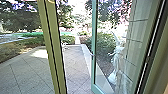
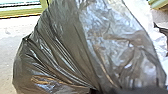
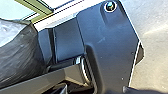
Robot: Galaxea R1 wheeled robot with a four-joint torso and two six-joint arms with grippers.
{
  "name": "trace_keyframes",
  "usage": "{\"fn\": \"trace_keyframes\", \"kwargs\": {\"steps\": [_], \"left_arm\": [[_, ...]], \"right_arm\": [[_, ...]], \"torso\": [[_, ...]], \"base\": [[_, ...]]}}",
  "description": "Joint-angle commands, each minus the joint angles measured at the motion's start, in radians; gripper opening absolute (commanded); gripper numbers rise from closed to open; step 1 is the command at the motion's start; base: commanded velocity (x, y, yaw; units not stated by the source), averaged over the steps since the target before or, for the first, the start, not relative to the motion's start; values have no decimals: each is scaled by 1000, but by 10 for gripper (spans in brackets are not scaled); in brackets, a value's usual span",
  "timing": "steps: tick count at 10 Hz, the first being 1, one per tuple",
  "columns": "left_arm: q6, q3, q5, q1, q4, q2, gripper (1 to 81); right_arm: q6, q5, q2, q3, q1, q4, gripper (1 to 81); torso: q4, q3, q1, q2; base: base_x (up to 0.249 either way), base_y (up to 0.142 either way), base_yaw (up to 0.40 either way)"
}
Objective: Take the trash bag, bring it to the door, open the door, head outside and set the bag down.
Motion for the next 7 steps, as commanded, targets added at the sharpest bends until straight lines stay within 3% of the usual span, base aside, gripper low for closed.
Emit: {"fn": "trace_keyframes", "kwargs": {"steps": [1, 7], "left_arm": [[10, 1, 55, -53, 11, 3, 10], [22, -4, 55, -50, 11, 13, 10]], "right_arm": [[0, -51, 8, 6, 46, 5, 811], [1, -32, 12, 6, 26, 0, 811]], "torso": [[0, 0, 0, 0], [0, 0, 0, 0]], "base": [[0, -103, 0], [0, -113, 0]]}}
